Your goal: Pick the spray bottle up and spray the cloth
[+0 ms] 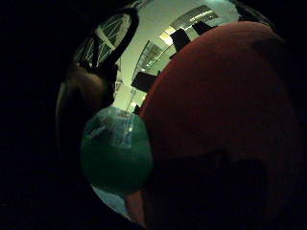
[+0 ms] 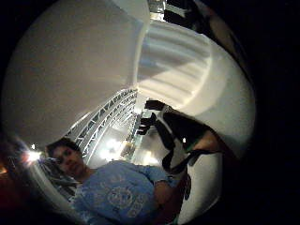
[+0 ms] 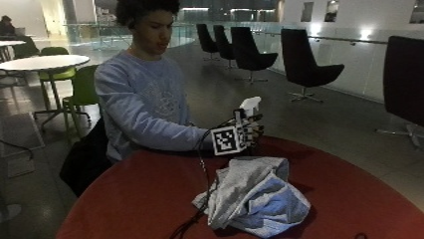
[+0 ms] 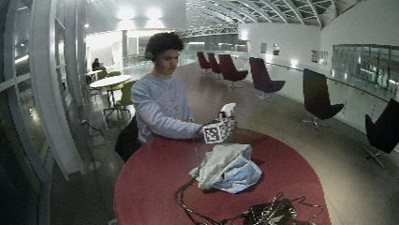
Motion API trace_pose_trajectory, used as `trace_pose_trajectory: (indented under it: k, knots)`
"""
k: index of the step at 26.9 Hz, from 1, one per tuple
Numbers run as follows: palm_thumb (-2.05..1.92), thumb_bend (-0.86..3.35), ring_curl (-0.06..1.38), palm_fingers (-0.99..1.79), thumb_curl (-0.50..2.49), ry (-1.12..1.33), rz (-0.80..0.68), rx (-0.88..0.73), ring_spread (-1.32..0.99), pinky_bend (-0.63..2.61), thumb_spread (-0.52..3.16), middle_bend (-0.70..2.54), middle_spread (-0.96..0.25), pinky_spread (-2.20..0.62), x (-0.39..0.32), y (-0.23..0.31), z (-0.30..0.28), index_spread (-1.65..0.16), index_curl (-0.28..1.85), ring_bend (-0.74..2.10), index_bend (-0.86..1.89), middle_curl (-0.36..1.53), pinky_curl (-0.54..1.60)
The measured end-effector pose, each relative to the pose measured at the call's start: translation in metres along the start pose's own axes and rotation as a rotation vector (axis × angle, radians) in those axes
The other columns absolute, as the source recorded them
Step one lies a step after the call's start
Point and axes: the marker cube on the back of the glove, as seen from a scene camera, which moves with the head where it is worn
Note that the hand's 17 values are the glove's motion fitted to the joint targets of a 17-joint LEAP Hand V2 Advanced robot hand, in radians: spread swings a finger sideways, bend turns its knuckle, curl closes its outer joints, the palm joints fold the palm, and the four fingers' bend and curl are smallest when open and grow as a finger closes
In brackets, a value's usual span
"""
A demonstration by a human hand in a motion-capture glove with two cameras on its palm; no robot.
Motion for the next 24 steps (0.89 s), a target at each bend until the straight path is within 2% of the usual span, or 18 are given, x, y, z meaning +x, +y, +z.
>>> trace_pose_trajectory:
  k: [2,6,13,24]
  knots:
    - [0.69,-0.07,0.42,0.87,0.4,0.019,-0.005,0.063,-0.11,0.4,1.02,0.29,-0.09,-0.03,-0.004,-0.002,-0.01,-0.34,0.27,0.6,-0.11,0.46,0.39]
    - [0.65,-0.05,0.43,0.8,0.38,0.118,-0.016,0.073,-0.11,0.45,1.01,0.33,-0.09,0.0,-0.014,0.022,-0.043,-0.37,0.19,0.64,-0.09,0.46,0.4]
    - [0.62,-0.03,0.42,0.8,0.36,0.462,-0.038,0.067,-0.1,0.47,1.01,0.37,-0.09,0.02,-0.02,0.094,-0.123,-0.38,0.13,0.66,0.0,0.46,0.39]
    - [0.6,-0.03,0.41,0.79,0.34,0.82,0.067,0.123,-0.08,0.41,1.03,0.4,-0.08,0.06,-0.02,0.195,-0.238,-0.38,0.13,0.62,0.08,0.46,0.38]
